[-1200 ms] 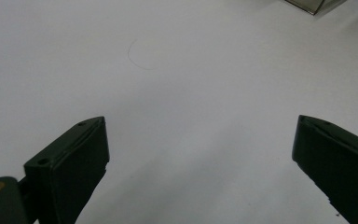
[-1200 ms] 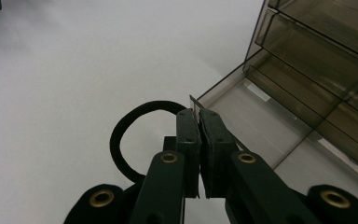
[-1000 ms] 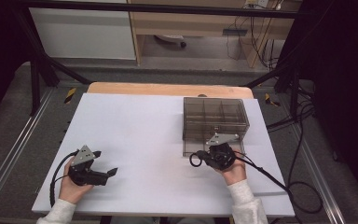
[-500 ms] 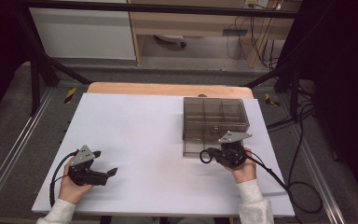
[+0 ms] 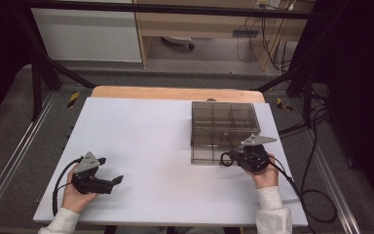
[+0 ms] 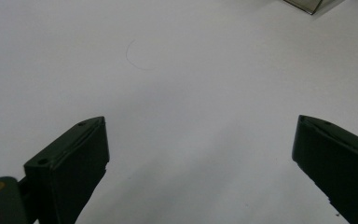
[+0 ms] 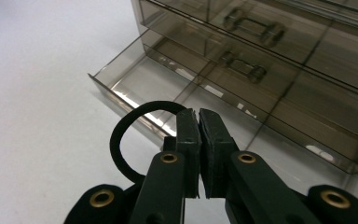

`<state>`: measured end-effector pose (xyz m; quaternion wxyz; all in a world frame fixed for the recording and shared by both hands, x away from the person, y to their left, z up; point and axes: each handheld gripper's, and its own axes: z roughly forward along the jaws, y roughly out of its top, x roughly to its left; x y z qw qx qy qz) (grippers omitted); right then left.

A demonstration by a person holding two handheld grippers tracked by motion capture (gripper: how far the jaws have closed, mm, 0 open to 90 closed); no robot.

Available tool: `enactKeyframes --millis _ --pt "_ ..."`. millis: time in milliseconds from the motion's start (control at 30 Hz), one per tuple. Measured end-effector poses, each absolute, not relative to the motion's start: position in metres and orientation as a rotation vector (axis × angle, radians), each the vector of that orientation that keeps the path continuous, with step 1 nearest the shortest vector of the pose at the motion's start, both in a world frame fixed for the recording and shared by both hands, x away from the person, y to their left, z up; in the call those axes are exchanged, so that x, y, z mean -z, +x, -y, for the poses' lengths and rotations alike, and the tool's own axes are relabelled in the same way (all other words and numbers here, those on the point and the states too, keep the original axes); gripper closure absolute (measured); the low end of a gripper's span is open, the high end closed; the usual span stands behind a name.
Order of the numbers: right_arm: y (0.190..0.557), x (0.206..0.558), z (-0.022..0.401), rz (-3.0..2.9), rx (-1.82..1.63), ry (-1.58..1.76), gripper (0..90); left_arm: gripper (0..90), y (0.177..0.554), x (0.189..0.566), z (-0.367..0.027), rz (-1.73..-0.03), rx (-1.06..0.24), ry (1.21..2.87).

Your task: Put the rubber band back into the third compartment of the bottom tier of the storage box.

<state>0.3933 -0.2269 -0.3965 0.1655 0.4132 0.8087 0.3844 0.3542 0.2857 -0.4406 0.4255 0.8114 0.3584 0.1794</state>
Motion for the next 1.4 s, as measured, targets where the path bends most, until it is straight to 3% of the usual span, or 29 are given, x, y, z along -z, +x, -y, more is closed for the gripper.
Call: enactKeyframes --millis 1400 --pt "0.423 0.422 0.266 -2.163 -0.917 1.369 87.6 3.5 0.355 0.442 -0.285 -0.896 -0.448 2.033"
